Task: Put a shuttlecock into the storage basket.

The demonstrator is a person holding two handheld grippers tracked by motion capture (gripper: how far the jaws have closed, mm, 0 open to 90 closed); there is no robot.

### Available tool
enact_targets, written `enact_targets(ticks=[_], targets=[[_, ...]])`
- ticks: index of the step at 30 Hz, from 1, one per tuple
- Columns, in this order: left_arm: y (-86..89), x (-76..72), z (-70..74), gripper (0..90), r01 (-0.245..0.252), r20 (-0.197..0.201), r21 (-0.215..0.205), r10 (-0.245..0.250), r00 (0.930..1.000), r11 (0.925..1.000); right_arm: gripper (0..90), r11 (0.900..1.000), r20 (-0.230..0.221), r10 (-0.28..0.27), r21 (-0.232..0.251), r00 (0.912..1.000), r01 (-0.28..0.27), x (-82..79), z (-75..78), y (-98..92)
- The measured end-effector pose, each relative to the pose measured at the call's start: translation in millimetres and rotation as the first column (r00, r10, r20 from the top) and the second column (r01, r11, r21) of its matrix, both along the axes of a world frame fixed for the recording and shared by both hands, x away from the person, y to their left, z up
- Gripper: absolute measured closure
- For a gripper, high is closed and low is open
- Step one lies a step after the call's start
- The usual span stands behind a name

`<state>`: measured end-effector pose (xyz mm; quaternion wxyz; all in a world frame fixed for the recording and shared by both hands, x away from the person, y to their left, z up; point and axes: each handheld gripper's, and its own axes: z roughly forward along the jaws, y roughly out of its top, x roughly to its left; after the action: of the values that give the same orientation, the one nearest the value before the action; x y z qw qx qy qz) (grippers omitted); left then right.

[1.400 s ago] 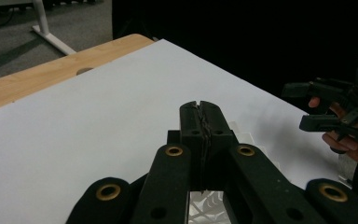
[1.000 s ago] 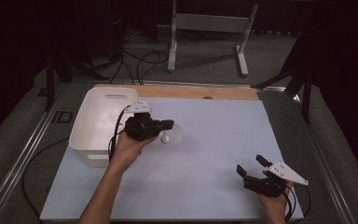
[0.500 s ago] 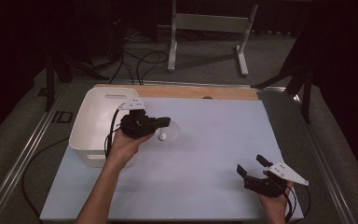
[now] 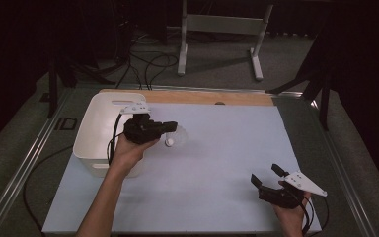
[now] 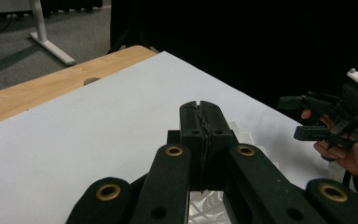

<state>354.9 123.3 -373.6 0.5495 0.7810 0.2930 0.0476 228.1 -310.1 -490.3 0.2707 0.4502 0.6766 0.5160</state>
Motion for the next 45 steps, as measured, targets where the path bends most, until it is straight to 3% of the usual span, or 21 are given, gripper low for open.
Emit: enact_targets(ticks=[45], targets=[[12.2, 2.6, 14.8, 90.0, 0.002, 0.032, -0.007, -0.002, 0.9995, 1.0000, 9.9, 1.000, 0.001, 0.000, 0.000, 1.0000, 0.000, 0.3, -0.1, 0.2]])
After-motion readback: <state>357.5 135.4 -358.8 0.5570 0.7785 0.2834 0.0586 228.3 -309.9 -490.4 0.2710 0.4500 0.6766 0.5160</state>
